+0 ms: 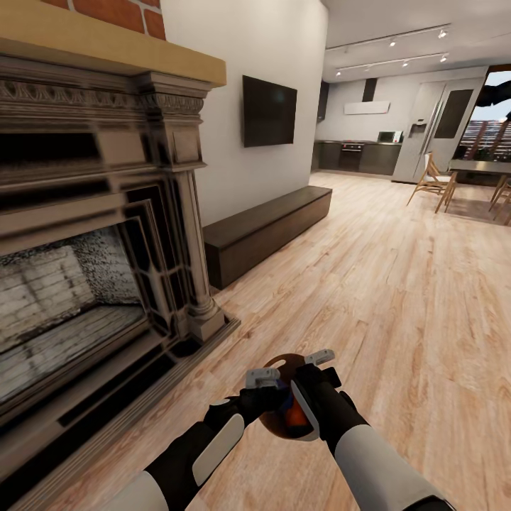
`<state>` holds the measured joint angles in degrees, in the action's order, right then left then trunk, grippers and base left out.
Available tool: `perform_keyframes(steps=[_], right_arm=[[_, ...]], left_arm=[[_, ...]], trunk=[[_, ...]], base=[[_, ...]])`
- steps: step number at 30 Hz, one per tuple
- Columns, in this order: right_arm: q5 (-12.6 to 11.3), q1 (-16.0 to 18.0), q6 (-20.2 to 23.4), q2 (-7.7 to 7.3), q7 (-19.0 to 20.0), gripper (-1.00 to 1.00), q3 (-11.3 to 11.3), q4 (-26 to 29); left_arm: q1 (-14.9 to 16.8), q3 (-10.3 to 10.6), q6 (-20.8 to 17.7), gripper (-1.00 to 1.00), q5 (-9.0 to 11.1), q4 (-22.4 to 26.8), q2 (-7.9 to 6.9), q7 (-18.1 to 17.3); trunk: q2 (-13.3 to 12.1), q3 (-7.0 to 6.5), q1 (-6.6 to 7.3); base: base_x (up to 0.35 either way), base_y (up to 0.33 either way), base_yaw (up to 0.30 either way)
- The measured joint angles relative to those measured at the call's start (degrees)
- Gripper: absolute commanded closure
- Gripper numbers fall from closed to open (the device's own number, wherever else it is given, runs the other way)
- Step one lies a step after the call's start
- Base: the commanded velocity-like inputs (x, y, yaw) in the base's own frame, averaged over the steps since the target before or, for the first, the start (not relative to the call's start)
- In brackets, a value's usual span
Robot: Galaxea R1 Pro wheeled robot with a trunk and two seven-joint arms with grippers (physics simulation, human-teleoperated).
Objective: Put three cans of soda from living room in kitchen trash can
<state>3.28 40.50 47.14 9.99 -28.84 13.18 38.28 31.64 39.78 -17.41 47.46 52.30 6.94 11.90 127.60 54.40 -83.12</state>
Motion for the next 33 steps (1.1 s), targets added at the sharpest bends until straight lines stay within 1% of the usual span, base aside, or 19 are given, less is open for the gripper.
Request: perform_keyframes(steps=[16,18,23,25,26,29,30,33], right_arm=[[0.00,0.00,0.01,0.00,0.00,1.00,0.00,0.00],[0.00,0.00,0.00,0.00,0.02,1.00,-0.06,0.00],[0.28,-0.01,0.10,-0.01,0.50,1.00,-0.81,-0.63],[-0.21,-0.01,-0.07,-0.53,1.86,1.00,-0.99,-0.86],[-0.27,0.03,-0.17,-1.09,3.06,1.00,-1.05,-0.91],[0.26,0.38,-0.02,-2.28,5.26,1.00,-1.13,-0.98],[0.10,0.56,-0.08,-2.93,6.02,1.00,-1.18,-1.00],[0.72,0.90,0.08,-4.25,7.07,1.00,-1.20,-1.02]], left_arm=[[0.00,0.03,-0.02,-1.00,0.07,0.62,-0.06,-0.06],[0.00,-0.01,-0.07,-1.00,0.08,1.79,-0.07,-0.05],[-0.01,-0.15,-0.40,-1.00,0.21,7.32,-0.20,0.03],[-0.05,-0.19,-1.02,-1.00,0.23,8.60,-0.61,0.05],[-0.06,-0.21,-1.36,-1.00,0.26,9.16,-0.91,0.05],[-0.08,-0.25,-1.83,-1.00,0.31,10.18,-1.47,0.06],[-0.08,-0.28,-2.07,-1.00,0.32,10.62,-1.73,0.06],[-0.09,-0.31,-2.41,-1.00,0.34,11.10,-2.50,0.06]], trunk=[[0.00,0.00,0.00],[0.00,0.00,0.00],[0.00,0.00,0.00],[0.00,0.00,0.00],[0.00,0.00,0.00],[0.00,0.00,0.00],[0.00,0.00,0.00],[0.00,0.00,0.00]], base=[[0.000,0.000,0.000],[0.000,0.000,0.000],[0.000,0.000,0.000],[0.000,0.000,0.000],[0.000,0.000,0.000],[0.000,0.000,0.000],[0.000,0.000,0.000],[0.000,0.000,0.000]])
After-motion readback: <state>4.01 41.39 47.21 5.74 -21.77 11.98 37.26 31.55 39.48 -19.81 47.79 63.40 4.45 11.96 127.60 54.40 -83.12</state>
